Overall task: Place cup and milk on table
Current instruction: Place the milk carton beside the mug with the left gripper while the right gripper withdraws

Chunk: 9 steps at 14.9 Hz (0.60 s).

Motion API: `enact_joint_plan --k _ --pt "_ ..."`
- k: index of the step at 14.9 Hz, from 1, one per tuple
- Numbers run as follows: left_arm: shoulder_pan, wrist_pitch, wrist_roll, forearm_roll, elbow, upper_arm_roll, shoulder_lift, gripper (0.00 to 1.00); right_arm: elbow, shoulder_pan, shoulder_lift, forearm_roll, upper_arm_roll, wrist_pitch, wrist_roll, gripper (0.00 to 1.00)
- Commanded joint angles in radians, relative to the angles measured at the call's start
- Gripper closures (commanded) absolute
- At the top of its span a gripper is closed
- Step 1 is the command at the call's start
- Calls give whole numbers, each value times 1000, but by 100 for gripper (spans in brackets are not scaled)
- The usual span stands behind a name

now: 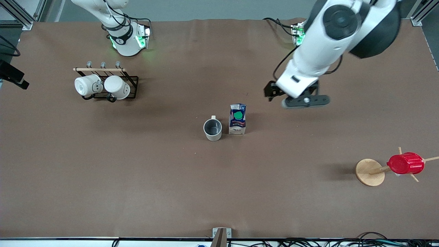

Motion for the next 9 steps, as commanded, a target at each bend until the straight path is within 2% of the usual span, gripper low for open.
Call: enact_joint_plan --k 1,7,9 --pt "95 2 97 8 -113 -6 -131 0 20 11 12 -14 4 -7 -6 0" --pt "253 -90 259 8 -115 -7 -209 0 19 6 12 -4 1 -11 -6 0" --pt "274 -98 278 10 -113 -6 -237 0 19 17 10 -4 -7 -12 -6 0"
